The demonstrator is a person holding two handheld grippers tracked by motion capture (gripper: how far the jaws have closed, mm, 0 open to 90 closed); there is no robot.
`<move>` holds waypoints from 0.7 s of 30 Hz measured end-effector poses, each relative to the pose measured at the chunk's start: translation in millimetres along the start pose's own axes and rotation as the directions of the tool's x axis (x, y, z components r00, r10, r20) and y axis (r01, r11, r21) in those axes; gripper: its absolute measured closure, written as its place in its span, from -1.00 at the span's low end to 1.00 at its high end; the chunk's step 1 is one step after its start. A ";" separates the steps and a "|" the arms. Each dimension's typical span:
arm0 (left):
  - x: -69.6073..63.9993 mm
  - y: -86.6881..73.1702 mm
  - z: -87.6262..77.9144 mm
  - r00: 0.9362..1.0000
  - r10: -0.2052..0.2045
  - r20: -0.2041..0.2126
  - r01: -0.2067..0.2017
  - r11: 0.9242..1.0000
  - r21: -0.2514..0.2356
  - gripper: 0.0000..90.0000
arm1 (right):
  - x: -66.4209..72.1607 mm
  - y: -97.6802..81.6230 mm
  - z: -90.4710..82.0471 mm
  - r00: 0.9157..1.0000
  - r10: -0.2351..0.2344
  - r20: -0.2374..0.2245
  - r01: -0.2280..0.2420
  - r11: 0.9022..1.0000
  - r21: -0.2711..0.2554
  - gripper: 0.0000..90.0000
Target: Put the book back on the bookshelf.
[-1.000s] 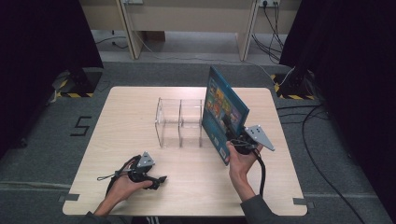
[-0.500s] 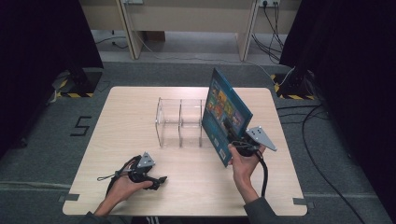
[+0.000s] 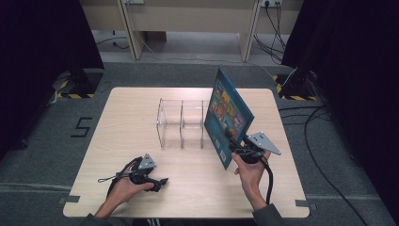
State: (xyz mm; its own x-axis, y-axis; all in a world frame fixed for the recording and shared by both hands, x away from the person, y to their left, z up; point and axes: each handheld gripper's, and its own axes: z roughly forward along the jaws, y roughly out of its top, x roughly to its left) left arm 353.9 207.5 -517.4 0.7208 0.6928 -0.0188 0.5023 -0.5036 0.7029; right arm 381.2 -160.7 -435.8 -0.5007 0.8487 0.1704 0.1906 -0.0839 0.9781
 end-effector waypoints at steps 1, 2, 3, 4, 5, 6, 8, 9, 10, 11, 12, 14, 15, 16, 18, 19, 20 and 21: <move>0.0 0.0 0.0 1.000 0.000 0.000 0.000 1.000 0.000 -0.68 | -0.1 -0.7 -2.9 1.000 -0.020 -0.006 0.020 1.000 0.005 0.32; 0.0 0.1 0.1 1.000 0.000 0.000 0.000 1.000 0.000 -0.68 | 0.0 -1.3 -6.3 0.999 -0.039 -0.007 0.040 0.999 0.009 0.32; 0.0 0.1 0.0 1.000 0.000 0.000 0.000 1.000 0.001 -0.68 | -0.3 -1.7 -8.9 0.998 -0.060 -0.013 0.060 0.998 0.022 0.32; 0.0 0.0 0.0 1.000 0.000 0.000 0.000 1.000 0.000 -0.68 | -0.4 -2.2 -11.6 0.997 -0.071 -0.020 0.072 0.997 0.036 0.32; -0.1 0.0 0.0 1.000 -0.001 0.000 0.001 1.000 0.000 -0.68 | -0.9 -2.8 -14.5 0.996 -0.083 -0.027 0.084 0.996 0.041 0.33; -0.1 0.1 0.0 1.000 -0.001 0.000 0.001 1.000 0.000 -0.68 | -1.8 -3.4 -17.0 0.994 -0.100 -0.037 0.102 0.994 0.049 0.33; 0.0 0.1 -0.1 1.000 0.000 0.000 0.000 1.000 0.002 -0.68 | -2.7 -4.8 -22.2 0.992 -0.112 -0.050 0.116 0.991 0.069 0.33; 0.0 0.1 -0.1 1.000 0.000 0.000 0.000 1.000 0.001 -0.68 | -3.4 -5.5 -25.0 0.992 -0.107 -0.061 0.111 0.991 0.073 0.33; 0.0 0.1 -0.1 1.000 0.001 0.000 0.000 1.000 0.002 -0.68 | -4.6 -6.2 -27.2 0.992 -0.103 -0.071 0.109 0.991 0.081 0.32; 0.0 0.1 -0.2 1.000 0.002 -0.001 -0.002 1.000 0.002 -0.68 | -5.8 -7.2 -30.0 0.992 -0.106 -0.067 0.112 0.990 0.088 0.32; 0.0 0.1 -0.2 1.000 0.001 -0.001 -0.001 1.000 0.003 -0.68 | -7.0 -8.5 -32.7 0.992 -0.109 -0.062 0.115 0.989 0.089 0.33; -0.1 0.0 -0.2 1.000 -0.001 -0.001 0.001 1.000 0.003 -0.68 | -10.0 -11.5 -37.1 0.990 -0.121 -0.068 0.128 0.986 0.109 0.39; -0.2 0.0 -0.1 1.000 -0.001 0.000 0.001 1.000 0.002 -0.68 | -11.4 -13.3 -39.5 0.989 -0.127 -0.070 0.134 0.984 0.115 0.41; -0.1 0.1 -0.2 1.000 -0.001 -0.001 0.001 1.000 0.003 -0.68 | -12.7 -15.1 -41.5 0.989 -0.130 -0.075 0.139 0.983 0.120 0.43; -0.1 0.1 -0.2 1.000 0.000 -0.001 0.000 1.000 0.003 -0.68 | -14.8 -17.8 -45.4 0.987 -0.133 -0.086 0.144 0.981 0.131 0.46; -0.2 0.1 -0.1 1.000 -0.001 -0.001 0.001 1.000 0.003 -0.68 | -15.5 -18.9 -47.4 0.986 -0.135 -0.093 0.146 0.980 0.132 0.49; -0.2 0.2 -0.1 1.000 -0.001 -0.001 0.001 1.000 0.003 -0.68 | -15.8 -19.8 -49.2 0.985 -0.137 -0.102 0.150 0.979 0.137 0.52; -0.2 0.2 -0.1 1.000 -0.001 -0.001 0.001 1.000 0.003 -0.68 | -16.1 -20.8 -50.9 0.984 -0.147 -0.105 0.161 0.977 0.140 0.55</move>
State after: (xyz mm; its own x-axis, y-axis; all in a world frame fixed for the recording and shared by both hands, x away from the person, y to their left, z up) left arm 353.8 207.4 -517.2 0.7198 0.6939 -0.0186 0.5046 -0.5046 0.7005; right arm 342.3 -199.2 -452.7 -0.6091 0.7923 0.0361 0.2238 0.1281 0.9662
